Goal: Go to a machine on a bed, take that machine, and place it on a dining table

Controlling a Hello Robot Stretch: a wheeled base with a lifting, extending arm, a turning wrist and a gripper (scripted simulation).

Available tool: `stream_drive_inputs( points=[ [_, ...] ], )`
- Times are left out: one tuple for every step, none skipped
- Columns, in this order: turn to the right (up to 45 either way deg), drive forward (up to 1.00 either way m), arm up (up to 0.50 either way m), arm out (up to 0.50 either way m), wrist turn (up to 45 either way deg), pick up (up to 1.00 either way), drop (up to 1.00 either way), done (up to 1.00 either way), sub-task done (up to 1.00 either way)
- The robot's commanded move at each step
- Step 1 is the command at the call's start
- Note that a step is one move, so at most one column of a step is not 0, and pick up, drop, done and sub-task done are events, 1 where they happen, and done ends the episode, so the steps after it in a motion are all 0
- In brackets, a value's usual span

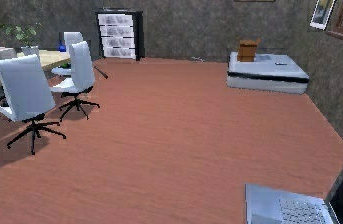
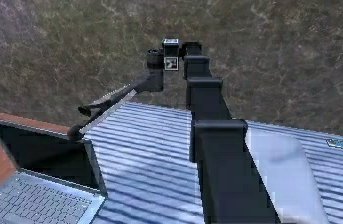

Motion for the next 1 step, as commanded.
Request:
stream_drive_inputs(
  points=[
    [0.0,0.00,0.00,0.00,-30.0,0.00,0.00,0.00,0.00]
  ],
)
